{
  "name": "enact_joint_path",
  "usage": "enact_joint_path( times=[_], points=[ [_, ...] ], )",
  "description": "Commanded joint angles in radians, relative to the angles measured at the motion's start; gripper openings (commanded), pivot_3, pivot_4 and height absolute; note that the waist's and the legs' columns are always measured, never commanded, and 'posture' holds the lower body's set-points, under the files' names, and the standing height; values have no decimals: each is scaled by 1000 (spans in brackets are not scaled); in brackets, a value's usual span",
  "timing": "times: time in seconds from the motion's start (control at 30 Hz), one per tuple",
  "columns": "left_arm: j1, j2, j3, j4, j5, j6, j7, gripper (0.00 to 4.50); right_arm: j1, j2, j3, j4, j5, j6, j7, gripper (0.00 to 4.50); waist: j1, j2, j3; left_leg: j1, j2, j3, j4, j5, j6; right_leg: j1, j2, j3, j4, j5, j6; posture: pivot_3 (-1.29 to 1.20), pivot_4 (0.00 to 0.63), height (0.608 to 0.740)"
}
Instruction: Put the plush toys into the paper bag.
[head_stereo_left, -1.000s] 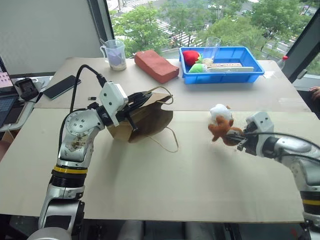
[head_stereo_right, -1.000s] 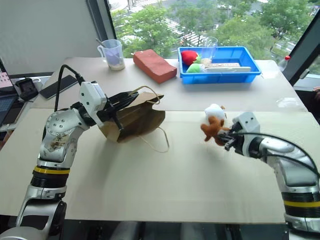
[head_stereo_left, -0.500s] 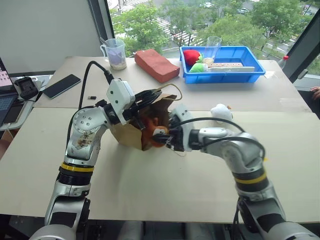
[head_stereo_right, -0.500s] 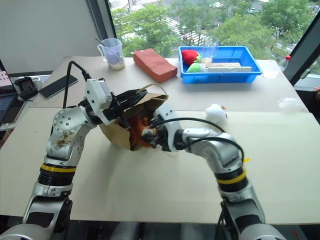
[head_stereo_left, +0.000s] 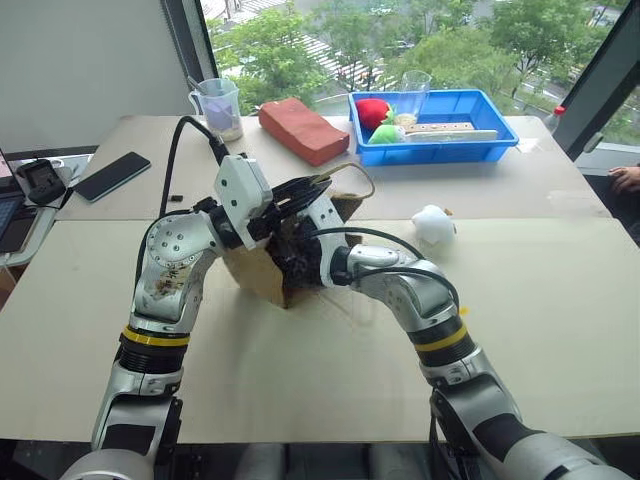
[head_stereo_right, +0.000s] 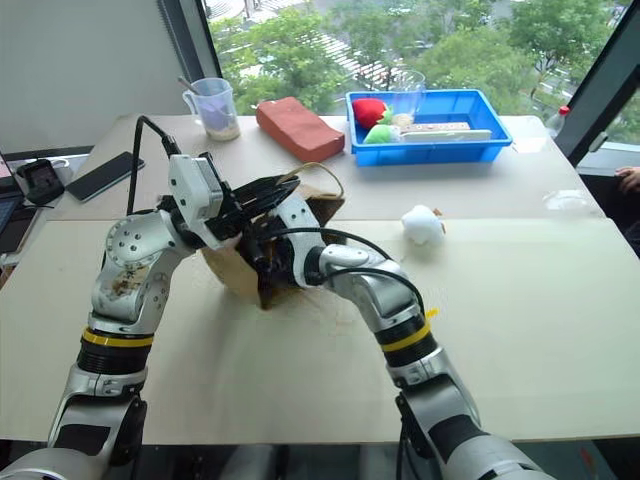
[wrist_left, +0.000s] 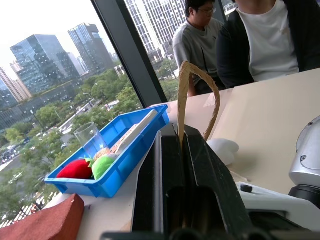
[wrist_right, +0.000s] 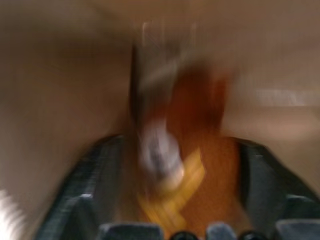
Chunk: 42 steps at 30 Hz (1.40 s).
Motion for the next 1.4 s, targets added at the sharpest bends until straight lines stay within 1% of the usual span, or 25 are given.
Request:
enact_joint_path(
  times=[0.03, 0.17, 0.27, 0.4, 0.47, 0.57, 0.6, 0.67, 0.7, 0.77, 0.87, 0.93, 1.03, 1.13, 1.23, 1.27, 1.4],
  points=[
    [-3, 6, -3, -33, -15, 0, -10, 0, -3, 9, -11, -11, -28, -82, 3, 4469, -2, 0, 0, 0, 0, 0, 0, 0, 0, 0, 0, 0, 0, 0, 0, 0, 150, 740],
    [-10, 15, 5, -16, -11, -4, -14, 0, 30, -38, -15, -70, -39, -95, 31, 4469, 0, 0, 0, 0, 0, 0, 0, 0, 0, 0, 0, 0, 0, 0, 0, 0, 150, 740],
    [-6, 30, 18, -5, -6, -7, -17, 0, 85, -143, -65, -226, 2, -83, 94, 4469, 6, 0, 0, -1, 0, 0, 0, 0, 0, 0, 0, 0, -1, 0, 0, 0, 150, 740],
    [8, 54, 31, 7, -3, -15, -19, 0, 159, -321, -184, -391, 73, -35, 177, 4469, 10, 0, 0, -2, 0, 0, 0, 0, 0, 0, 0, 0, -2, 0, 0, 0, 150, 740],
    [14, 65, 37, 7, -2, -17, -17, 0, 194, -416, -267, -442, 121, -10, 211, 4469, 10, 0, 0, -2, 0, 0, 0, 0, 0, 1, 0, 0, -2, 0, 0, 0, 150, 740],
    [18, 73, 41, 6, -3, -17, -12, 0, 215, -496, -342, -441, 139, 3, 212, 4469, 6, 0, 0, -1, 0, 0, 0, 0, 1, 1, 0, 0, -3, 0, 0, 0, 150, 740],
    [19, 74, 42, 5, -3, -17, -10, 0, 218, -531, -362, -391, 99, -19, 195, 4469, 5, 0, 0, -1, 0, 0, 0, 0, 1, 1, 0, 0, -3, 0, 0, 0, 150, 740],
    [24, 75, 43, 3, -1, -17, -7, 0, 207, -605, -359, -195, -52, -127, 111, 4469, 6, 0, 0, 0, 0, 2, 0, 0, 1, 1, 0, 1, -4, 0, 0, 0, 150, 740],
    [25, 74, 41, 3, 0, -17, -6, 0, 196, -625, -349, -99, -105, -175, 81, 4469, 7, 0, 0, 0, 0, 2, 1, 0, 1, 3, 0, 1, -7, 0, 0, 0, 150, 740],
    [21, 70, 37, 5, 2, -17, -4, 0, 165, -641, -303, 79, -174, -271, 73, 4469, 14, 0, 0, 2, 0, 3, 1, 0, 1, 7, 0, 1, -12, 0, 0, 0, 150, 740],
    [6, 66, 31, 18, 3, -21, -6, 0, 66, -579, -298, 347, -207, -357, 52, 4469, 6, 0, 0, 1, 0, 3, 0, 0, 1, 6, 0, 2, -13, 0, 0, 0, 150, 740],
    [-3, 64, 28, 24, 4, -23, -8, 0, 9, -541, -297, 479, -221, -405, 55, 4469, -1, 0, 0, 1, 0, 3, 0, 0, 1, 5, 0, 2, -12, 0, 0, 0, 150, 740],
    [-11, 61, 25, 26, 6, -23, -9, 0, -59, -501, -308, 629, -229, -462, 57, 4469, -9, 0, 0, 1, 0, 3, 0, 0, 1, 5, 0, 2, -13, 0, 0, 0, 150, 740],
    [-10, 62, 25, 24, 5, -22, -11, 0, -99, -480, -317, 718, -224, -494, 79, 4469, -8, 0, 0, 0, 0, 3, 0, 0, 0, 5, 0, 2, -13, 0, 0, 0, 150, 740],
    [-3, 65, 26, 18, 5, -20, -10, 0, -110, -470, -324, 749, -217, -520, 109, 3714, -6, 0, 0, -1, 0, 3, 0, 0, 0, 6, 0, 2, -13, 0, 0, 0, 150, 740],
    [-2, 66, 27, 17, 6, -18, -9, 0, -107, -466, -327, 744, -213, -528, 121, 3303, -6, 0, 0, -1, 0, 3, 0, 0, 0, 6, 0, 2, -13, 0, 0, 0, 150, 740],
    [0, 67, 27, 15, 6, -17, -8, 0, -99, -460, -332, 725, -213, -544, 143, 1905, -9, 1, 1, -1, 0, 3, 0, 0, 0, 6, 0, 2, -13, 0, 0, 0, 150, 740]
  ],
)
